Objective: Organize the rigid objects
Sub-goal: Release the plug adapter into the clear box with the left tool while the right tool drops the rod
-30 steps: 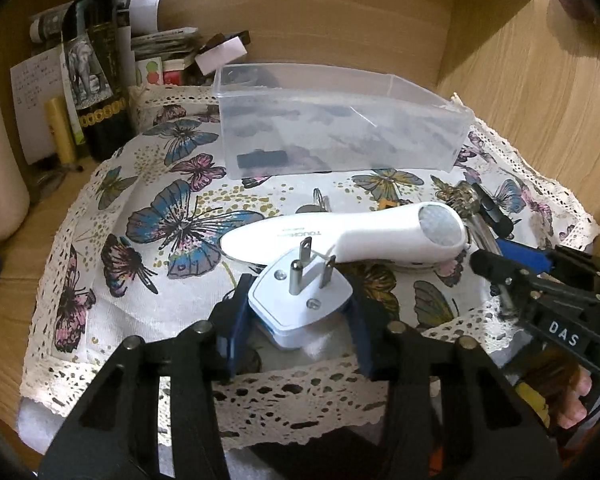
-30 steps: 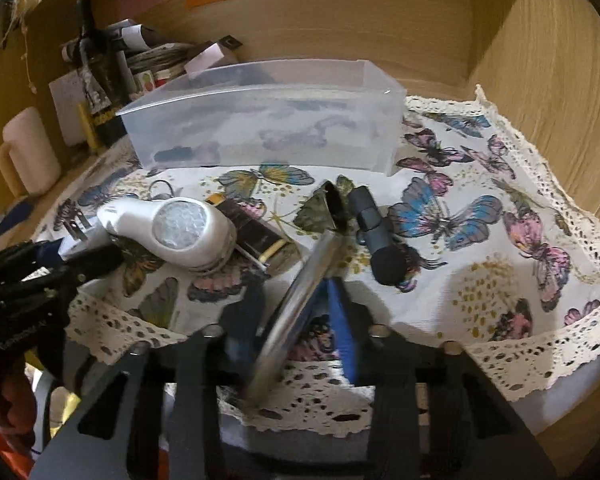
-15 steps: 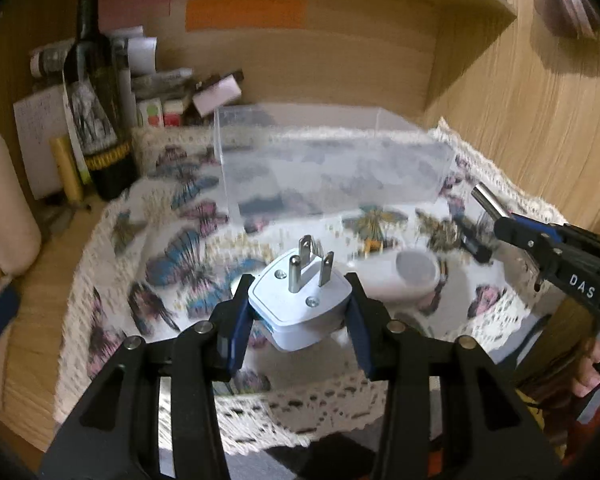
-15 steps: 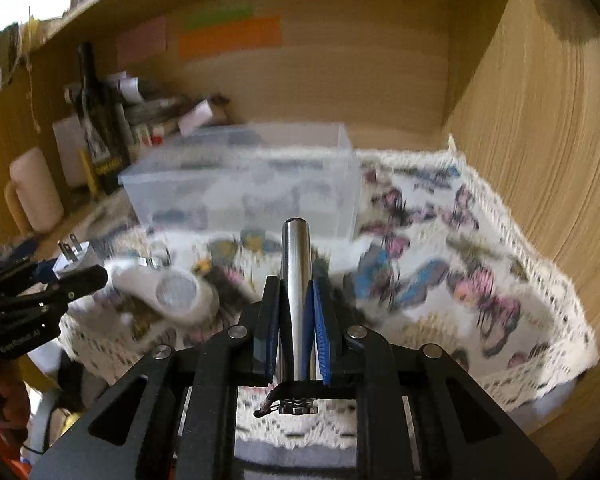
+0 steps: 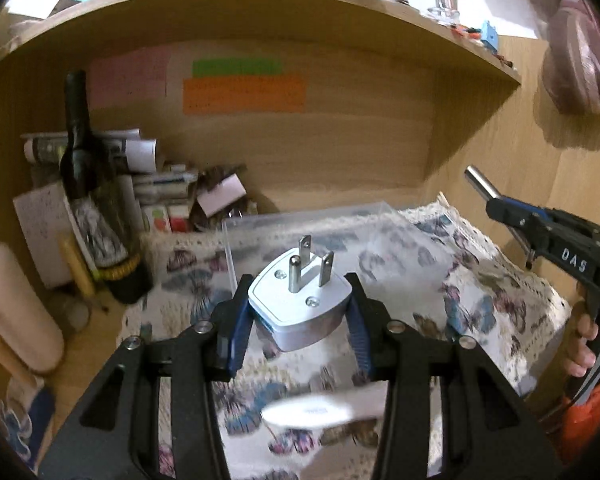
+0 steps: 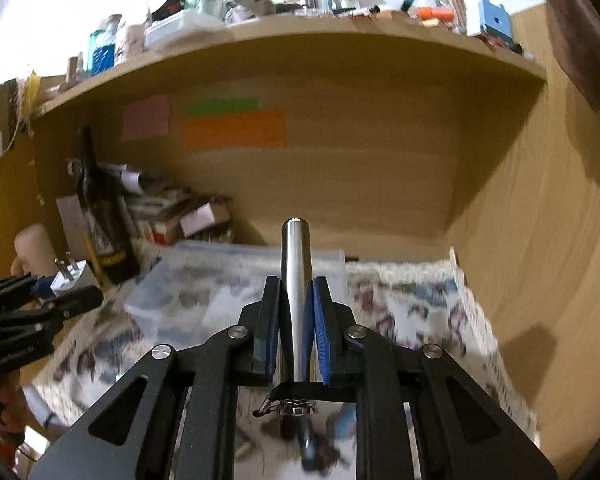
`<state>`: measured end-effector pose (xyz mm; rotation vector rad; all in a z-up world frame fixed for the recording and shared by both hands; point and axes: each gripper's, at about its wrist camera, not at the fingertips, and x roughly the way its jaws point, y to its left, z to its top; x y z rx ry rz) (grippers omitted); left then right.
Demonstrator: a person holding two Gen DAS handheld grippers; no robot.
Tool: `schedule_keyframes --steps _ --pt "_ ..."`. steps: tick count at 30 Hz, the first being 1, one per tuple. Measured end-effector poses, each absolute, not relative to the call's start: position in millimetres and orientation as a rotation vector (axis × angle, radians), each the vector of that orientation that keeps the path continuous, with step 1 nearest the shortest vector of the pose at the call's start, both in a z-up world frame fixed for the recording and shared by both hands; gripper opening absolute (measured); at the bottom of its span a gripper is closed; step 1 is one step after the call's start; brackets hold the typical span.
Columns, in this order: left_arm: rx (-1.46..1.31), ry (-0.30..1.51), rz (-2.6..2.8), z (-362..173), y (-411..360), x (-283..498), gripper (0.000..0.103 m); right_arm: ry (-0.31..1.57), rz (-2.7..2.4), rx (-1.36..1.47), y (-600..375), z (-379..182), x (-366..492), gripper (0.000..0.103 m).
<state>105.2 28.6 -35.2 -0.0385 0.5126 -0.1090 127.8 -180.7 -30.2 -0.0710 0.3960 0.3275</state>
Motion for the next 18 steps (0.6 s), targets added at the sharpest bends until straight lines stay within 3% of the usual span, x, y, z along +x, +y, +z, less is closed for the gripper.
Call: schedule_keyframes --steps 9,18 --pt "-0.065 0.556 -0.109 -20 43 166 0.043 0.422 0.357 -0.081 -164 -18 191 0.014" --pt "-0.009 0.695 -0.133 -54 38 227 0.043 0.556 0.400 -0.128 -127 -52 244 0.014"
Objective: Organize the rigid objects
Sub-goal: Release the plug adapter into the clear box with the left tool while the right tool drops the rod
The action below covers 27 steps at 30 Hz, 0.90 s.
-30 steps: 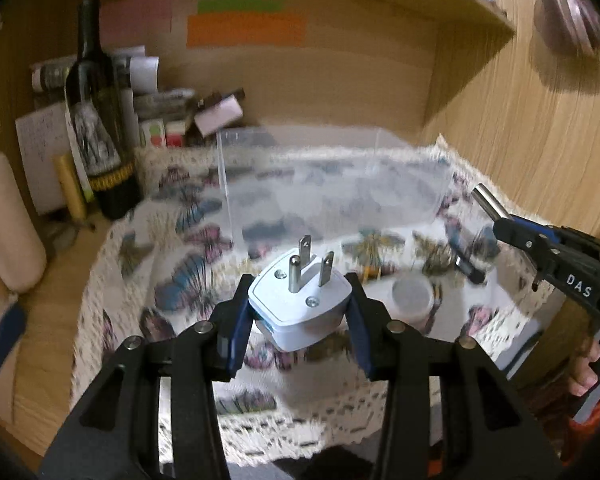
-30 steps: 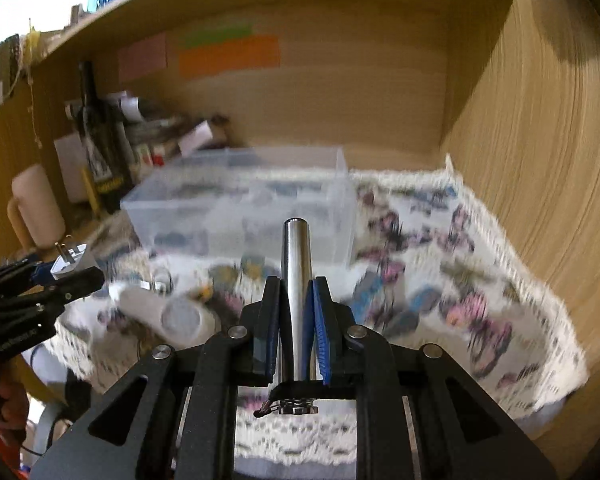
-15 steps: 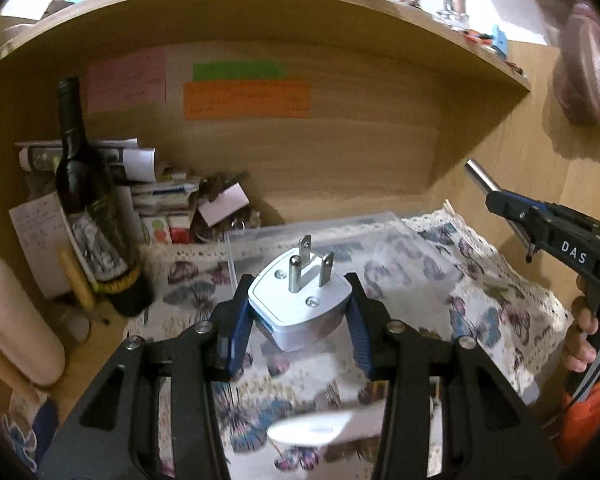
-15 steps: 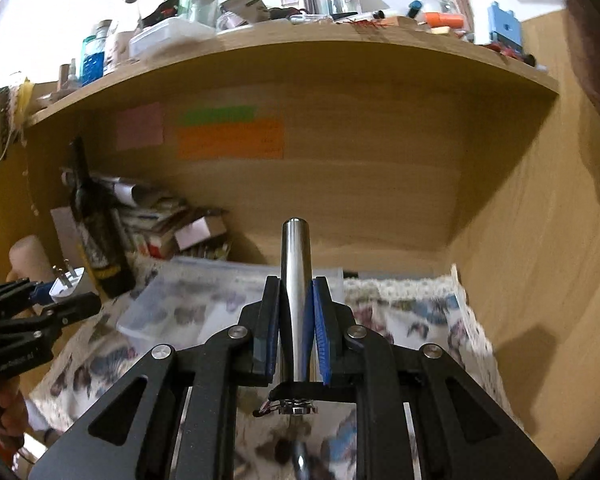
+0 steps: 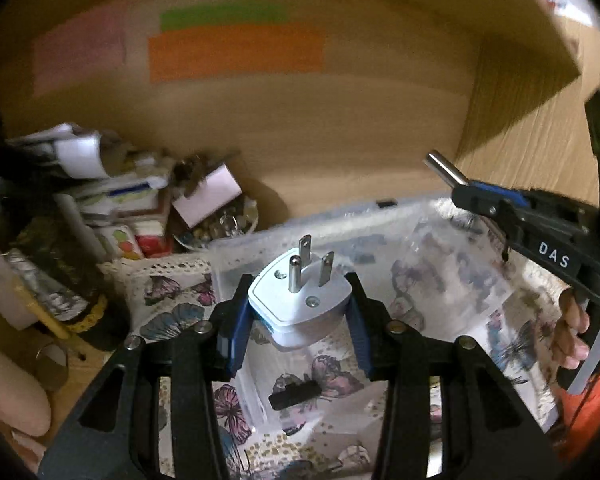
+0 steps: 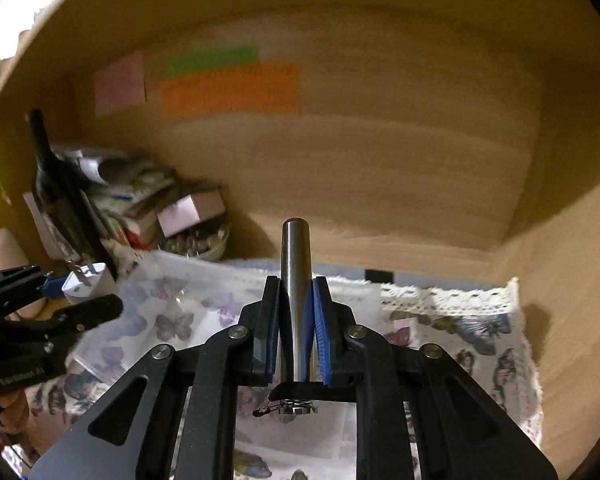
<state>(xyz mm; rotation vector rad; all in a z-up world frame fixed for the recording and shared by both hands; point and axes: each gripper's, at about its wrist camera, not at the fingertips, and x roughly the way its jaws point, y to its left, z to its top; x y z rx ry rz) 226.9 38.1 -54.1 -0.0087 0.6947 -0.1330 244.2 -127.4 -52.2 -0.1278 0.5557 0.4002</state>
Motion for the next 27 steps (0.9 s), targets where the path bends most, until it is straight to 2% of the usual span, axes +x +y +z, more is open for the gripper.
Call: schedule_keyframes --steps 12,23,26,27 --pt "0.073 0.872 -0.156 -109 22 271 0.043 0.754 0.460 -0.259 -96 -109 278 0.014" --pt "0.122 0.866 -0.110 -111 16 272 0.041 0.823 0.459 -0.296 -95 -121 286 0.015" --pt "0.116 0.848 -0.110 -106 16 271 0.043 0.800 0.455 -0.285 -97 -115 283 0.015" --pt "0.116 0.834 -0.108 -102 16 267 0.047 0.785 0.454 -0.275 -100 -110 280 0.016"
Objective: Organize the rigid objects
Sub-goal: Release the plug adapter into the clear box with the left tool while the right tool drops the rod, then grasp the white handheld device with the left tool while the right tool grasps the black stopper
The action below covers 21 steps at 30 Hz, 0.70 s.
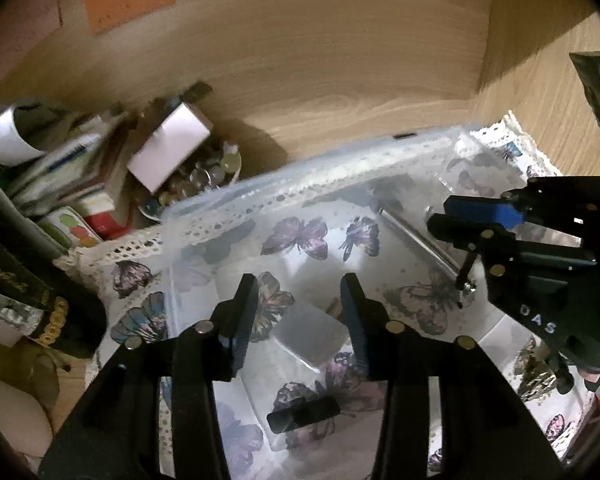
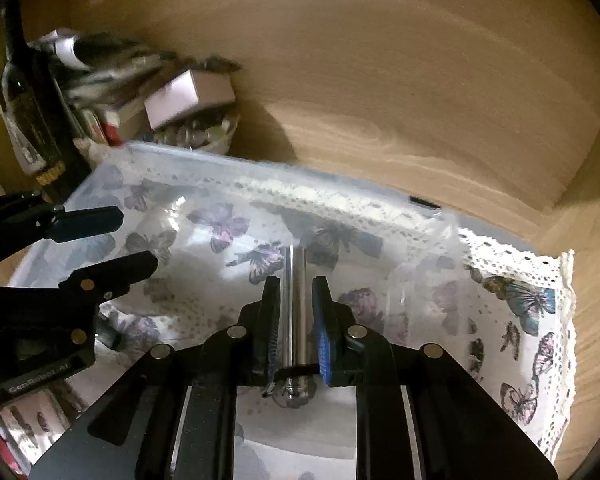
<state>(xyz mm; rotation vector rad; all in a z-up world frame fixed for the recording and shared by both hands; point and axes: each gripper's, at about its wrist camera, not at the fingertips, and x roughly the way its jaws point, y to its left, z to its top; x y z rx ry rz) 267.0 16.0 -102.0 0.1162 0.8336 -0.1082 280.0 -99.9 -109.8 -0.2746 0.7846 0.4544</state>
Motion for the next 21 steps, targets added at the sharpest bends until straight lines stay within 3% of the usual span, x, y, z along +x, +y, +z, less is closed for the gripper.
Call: schedule_keyframes --steps 5,13,16,21 --pt "0.114 0.747 -0.101 -76 17 244 0.061 0.691 0.431 -0.245 -116 -83 258 0.031" --pt "0.091 0.591 -0.063 -38 19 188 0.097 0.524 0.408 -0.177 -148 -46 201 0.063" --pt "0.083 0.560 -0.062 -35 20 166 0.102 0.484 0.390 -0.165 -158 -44 179 0.073" --pt "0.117 0.591 -0.071 -57 14 138 0.102 0.483 0.377 -0.142 -174 -55 150 0.075"
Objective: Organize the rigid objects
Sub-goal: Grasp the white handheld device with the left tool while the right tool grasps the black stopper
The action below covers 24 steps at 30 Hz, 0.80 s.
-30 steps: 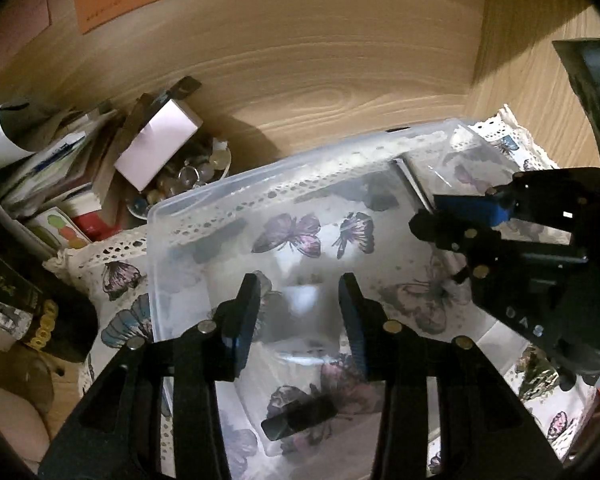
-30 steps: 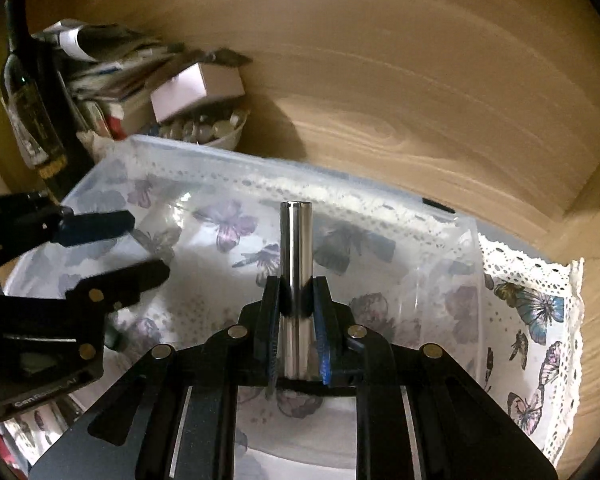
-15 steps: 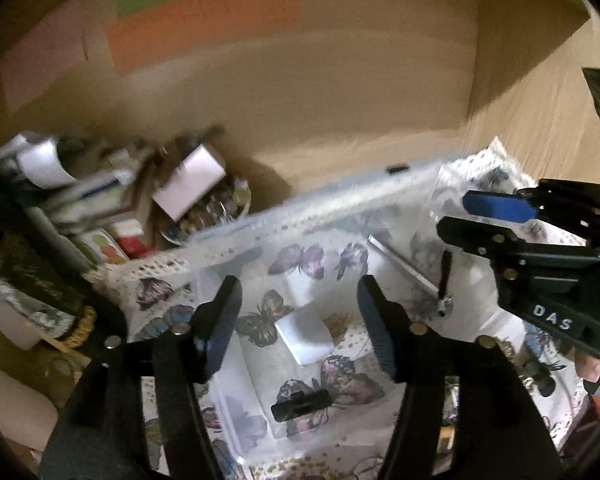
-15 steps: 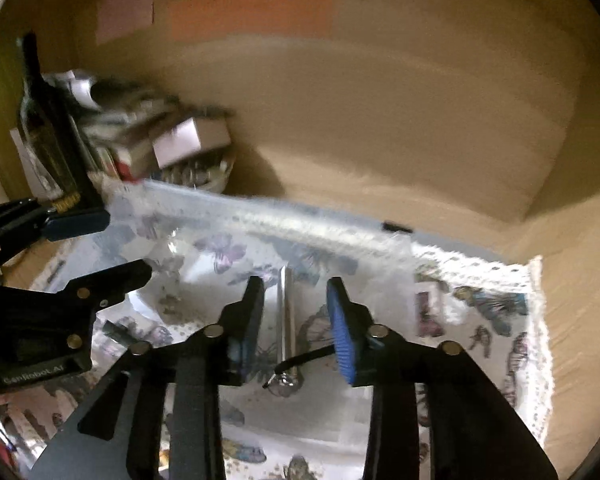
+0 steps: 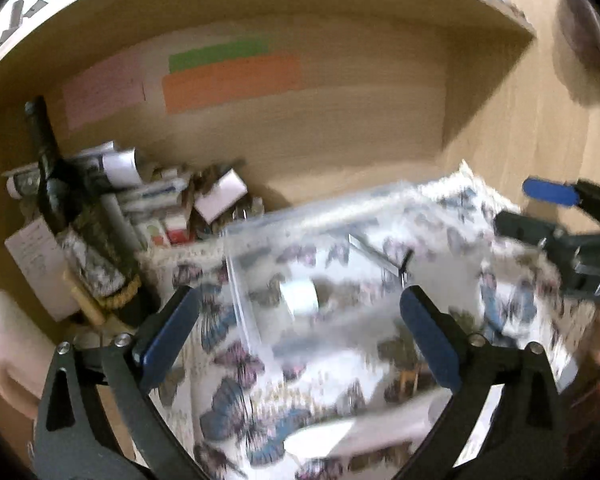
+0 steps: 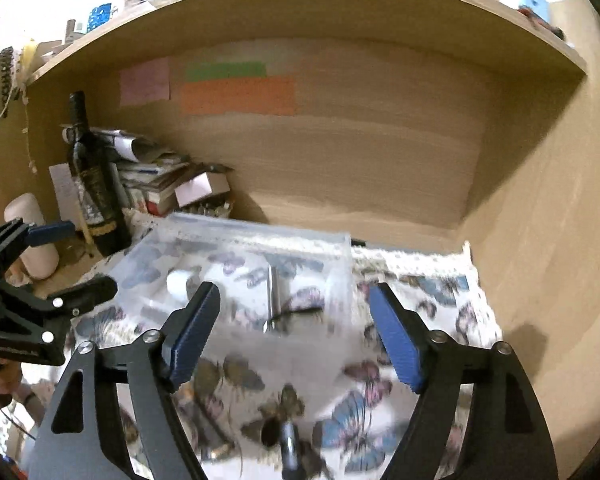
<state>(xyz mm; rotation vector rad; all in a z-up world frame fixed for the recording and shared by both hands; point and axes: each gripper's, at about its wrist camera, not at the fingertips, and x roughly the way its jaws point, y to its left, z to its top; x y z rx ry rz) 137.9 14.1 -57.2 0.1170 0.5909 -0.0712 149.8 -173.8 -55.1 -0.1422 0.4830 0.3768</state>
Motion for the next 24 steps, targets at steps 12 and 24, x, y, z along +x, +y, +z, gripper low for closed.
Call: schedule_keyframes --steps 12,24 --pt "0.156 0.768 -0.147 -139 -5 92 0.102 0.638 0.318 -0.115 -207 -121 122 0.075" --pt "0.265 0.790 -0.286 -145 -46 117 0.102 0.756 0.360 -0.112 -211 -155 129 0.058"
